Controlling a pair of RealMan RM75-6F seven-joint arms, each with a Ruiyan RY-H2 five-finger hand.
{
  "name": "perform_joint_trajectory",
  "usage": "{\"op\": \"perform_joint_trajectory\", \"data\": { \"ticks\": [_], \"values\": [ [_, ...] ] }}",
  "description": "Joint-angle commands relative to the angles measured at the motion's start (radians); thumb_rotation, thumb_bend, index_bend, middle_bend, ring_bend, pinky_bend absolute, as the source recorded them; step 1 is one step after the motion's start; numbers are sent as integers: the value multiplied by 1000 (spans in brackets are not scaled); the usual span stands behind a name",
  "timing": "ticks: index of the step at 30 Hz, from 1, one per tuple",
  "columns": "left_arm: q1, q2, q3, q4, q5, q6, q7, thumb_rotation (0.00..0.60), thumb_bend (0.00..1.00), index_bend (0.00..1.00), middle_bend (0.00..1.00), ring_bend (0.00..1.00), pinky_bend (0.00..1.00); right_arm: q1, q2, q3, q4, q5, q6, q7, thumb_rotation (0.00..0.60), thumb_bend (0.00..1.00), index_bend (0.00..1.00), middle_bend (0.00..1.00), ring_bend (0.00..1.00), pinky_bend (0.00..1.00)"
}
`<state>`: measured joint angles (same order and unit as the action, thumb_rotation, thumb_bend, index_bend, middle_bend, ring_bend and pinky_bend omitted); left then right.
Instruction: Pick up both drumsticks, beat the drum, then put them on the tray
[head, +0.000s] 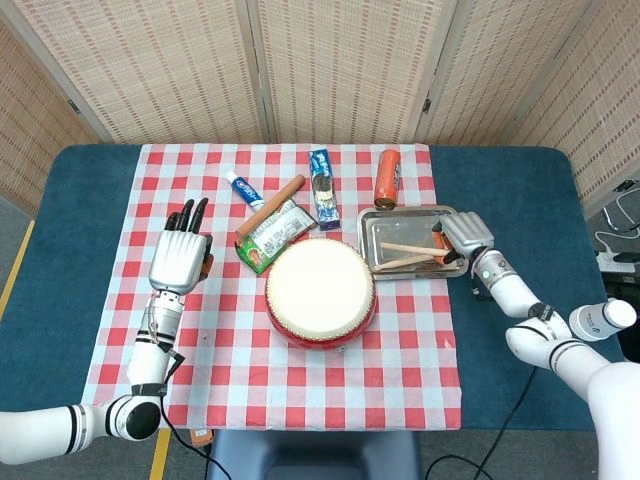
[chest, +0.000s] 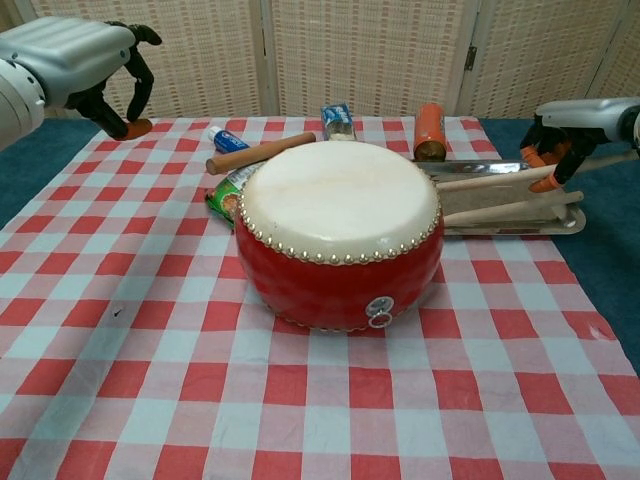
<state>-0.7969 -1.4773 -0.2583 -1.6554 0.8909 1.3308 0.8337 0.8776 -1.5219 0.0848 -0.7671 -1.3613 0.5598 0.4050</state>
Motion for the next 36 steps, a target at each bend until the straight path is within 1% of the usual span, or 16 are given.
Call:
{"op": "perform_joint_trajectory", "data": {
  "ticks": [1,4,9,10,11,15,16,18,21,24,27,30,34,36],
  "values": [
    [2,3,-2,1,-3,-3,-4,600,377,0,0,0,174,26,-37,-4,61,-21,-37,31,600,264,951,819,611,551],
    [4,6,-1,1,-1,-2,-6,600,377,0,0,0,173,47,-55,4,97,-10,-89,43,600,264,890,811,571,520],
    [8,10,-1,1,2,-3,-12,600,377,0,0,0,171,68,-86,9,151,-2,-144,37,600,264,792,732,507,448],
    [9,10,-2,1,1,-4,-14,600,377,0,0,0,171,70,-91,11,161,1,-150,34,600,264,760,709,489,435],
    [10,11,-2,2,1,-4,-16,600,377,0,0,0,171,74,-98,14,172,6,-161,30,600,264,724,689,475,427],
    [13,14,-3,6,4,-6,-26,600,377,0,0,0,170,86,-113,34,205,31,-190,12,600,264,525,590,400,375],
    [14,14,-2,8,5,-7,-27,600,377,0,0,0,170,88,-116,38,212,37,-197,5,600,264,491,572,388,366],
    [15,15,-2,10,7,-9,-31,600,377,0,0,0,169,93,-119,46,223,52,-216,-12,600,264,376,514,342,337],
    [16,15,-3,12,11,-10,-38,600,377,0,0,0,169,98,-123,56,235,73,-238,-44,600,263,253,441,286,306],
    [16,14,-1,16,15,-12,-39,600,378,0,0,0,168,97,-121,67,230,90,-239,-71,600,246,206,405,258,294],
    [17,14,0,18,16,-14,-40,600,378,0,0,0,168,92,-113,73,217,103,-234,-99,600,238,193,384,242,290],
    [20,15,-3,17,14,-18,-51,600,378,0,0,0,168,83,-90,86,179,115,-211,-116,600,233,186,378,236,287],
    [26,27,-8,13,11,-21,-68,600,378,0,0,0,168,51,-26,107,82,122,-114,-141,600,232,189,378,237,287],
    [32,39,-13,8,5,-32,-88,600,377,0,0,0,168,24,28,115,1,128,-59,-163,600,232,192,375,236,287]
  ]
}}
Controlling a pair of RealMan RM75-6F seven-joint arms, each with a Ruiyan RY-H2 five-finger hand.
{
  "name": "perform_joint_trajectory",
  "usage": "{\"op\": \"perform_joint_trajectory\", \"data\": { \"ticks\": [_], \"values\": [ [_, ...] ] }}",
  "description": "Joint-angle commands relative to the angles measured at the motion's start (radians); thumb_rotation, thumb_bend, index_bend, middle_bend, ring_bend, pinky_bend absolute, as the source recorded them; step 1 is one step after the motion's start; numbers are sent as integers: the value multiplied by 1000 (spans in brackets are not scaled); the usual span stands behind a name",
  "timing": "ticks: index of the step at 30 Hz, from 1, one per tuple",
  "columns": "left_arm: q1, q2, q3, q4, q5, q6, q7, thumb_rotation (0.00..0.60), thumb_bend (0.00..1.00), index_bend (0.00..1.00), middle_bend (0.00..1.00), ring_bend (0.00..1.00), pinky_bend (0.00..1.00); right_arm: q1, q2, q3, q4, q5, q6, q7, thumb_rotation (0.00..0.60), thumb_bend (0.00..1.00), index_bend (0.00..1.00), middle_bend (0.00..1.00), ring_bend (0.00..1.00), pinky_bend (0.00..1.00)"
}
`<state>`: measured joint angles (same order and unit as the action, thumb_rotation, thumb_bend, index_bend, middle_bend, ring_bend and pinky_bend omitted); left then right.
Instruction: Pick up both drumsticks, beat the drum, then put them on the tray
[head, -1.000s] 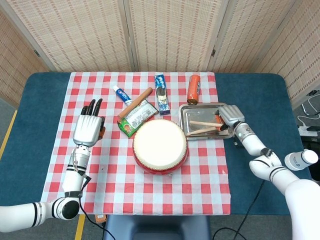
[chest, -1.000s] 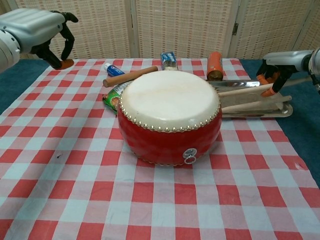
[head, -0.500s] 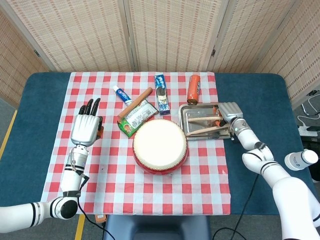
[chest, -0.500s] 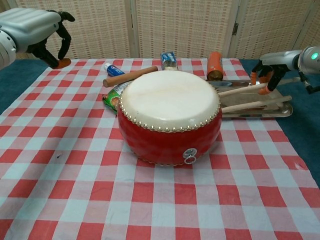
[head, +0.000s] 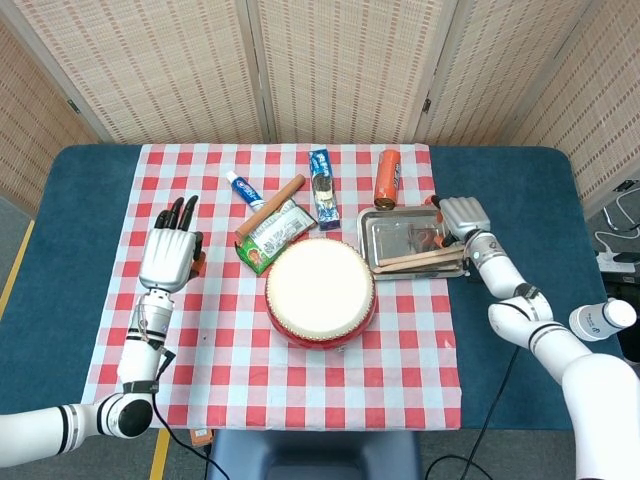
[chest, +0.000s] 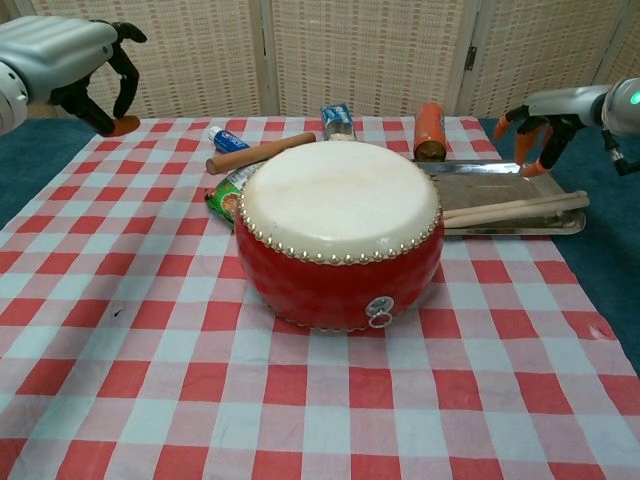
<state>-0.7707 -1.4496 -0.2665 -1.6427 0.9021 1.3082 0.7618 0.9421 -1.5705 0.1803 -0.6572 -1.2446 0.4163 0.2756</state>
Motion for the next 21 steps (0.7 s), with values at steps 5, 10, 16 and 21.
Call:
{"op": "perform_joint_trajectory", "data": {
  "ticks": [5,10,16,21],
  "values": [
    [25,50,-23,-26,-32,-40,-87,600,377,0,0,0,168,-131,239,28,-357,29,257,-146,600,232,195,343,204,287],
    [55,106,-34,-57,-48,-66,-163,600,377,0,0,0,168,-233,394,17,-610,48,415,-270,600,232,140,285,141,276],
    [115,184,-12,-80,-43,-100,-271,600,377,0,0,0,167,-357,523,-25,-836,31,586,-375,600,232,8,194,78,227],
    [187,223,30,-85,34,-63,-364,600,376,0,0,0,167,-459,588,-63,-944,-26,726,-398,600,232,0,134,30,183]
  ]
}}
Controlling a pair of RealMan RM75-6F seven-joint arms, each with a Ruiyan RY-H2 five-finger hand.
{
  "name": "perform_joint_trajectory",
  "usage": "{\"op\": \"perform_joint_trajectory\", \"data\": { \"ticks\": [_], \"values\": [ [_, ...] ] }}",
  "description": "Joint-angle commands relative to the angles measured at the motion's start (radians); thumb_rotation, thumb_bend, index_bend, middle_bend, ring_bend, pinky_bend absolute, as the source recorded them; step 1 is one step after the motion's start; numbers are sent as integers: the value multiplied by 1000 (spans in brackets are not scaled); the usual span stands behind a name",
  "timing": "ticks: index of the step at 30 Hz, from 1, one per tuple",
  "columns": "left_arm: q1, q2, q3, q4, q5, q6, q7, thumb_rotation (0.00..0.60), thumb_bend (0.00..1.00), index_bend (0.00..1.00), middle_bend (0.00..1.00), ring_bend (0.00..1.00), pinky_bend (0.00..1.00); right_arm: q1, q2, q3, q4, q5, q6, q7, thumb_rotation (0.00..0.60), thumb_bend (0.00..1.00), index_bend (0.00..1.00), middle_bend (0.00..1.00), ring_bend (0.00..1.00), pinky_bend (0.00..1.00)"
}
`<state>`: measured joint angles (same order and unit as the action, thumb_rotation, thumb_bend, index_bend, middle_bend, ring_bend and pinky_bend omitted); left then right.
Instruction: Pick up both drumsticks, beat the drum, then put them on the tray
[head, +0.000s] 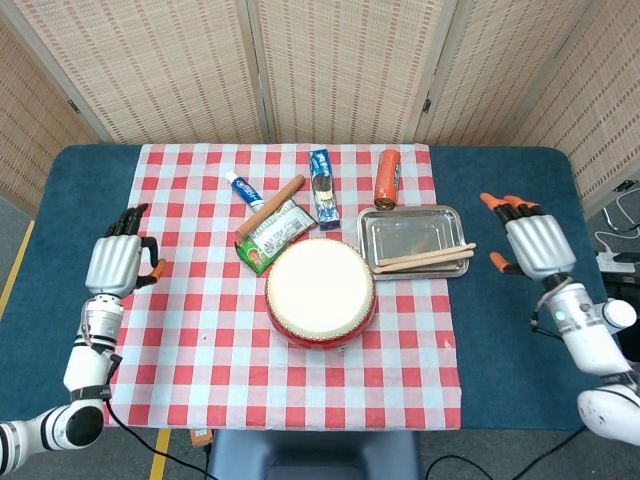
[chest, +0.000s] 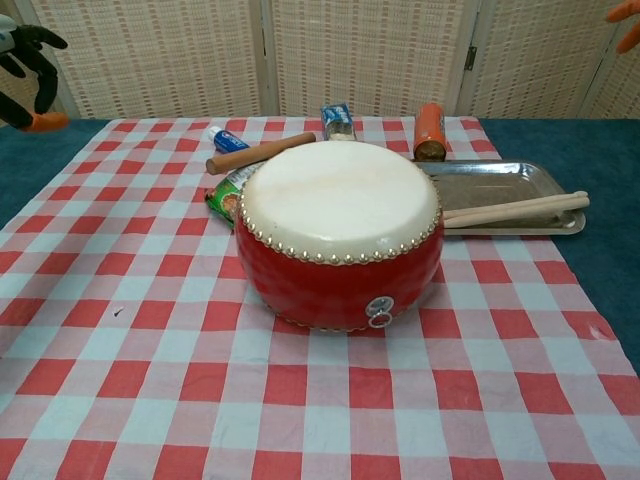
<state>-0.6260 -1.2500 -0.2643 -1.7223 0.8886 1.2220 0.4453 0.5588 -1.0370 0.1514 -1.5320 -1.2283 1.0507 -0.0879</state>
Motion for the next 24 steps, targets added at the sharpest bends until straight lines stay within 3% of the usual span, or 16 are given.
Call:
{"op": "perform_joint_trajectory", "data": {
  "ticks": [1,14,24],
  "values": [
    [57,28,37,-8,68,34,-66,600,376,0,0,0,167,-96,60,-43,-81,-59,122,-35,600,232,0,123,21,169],
    [279,45,197,24,365,244,-261,600,375,0,0,0,166,-364,25,-155,-98,-234,445,75,600,233,0,94,0,130],
    [401,35,264,26,456,339,-295,600,375,0,0,0,166,-438,-6,-163,-66,-253,497,125,600,232,0,94,0,116]
  ]
}}
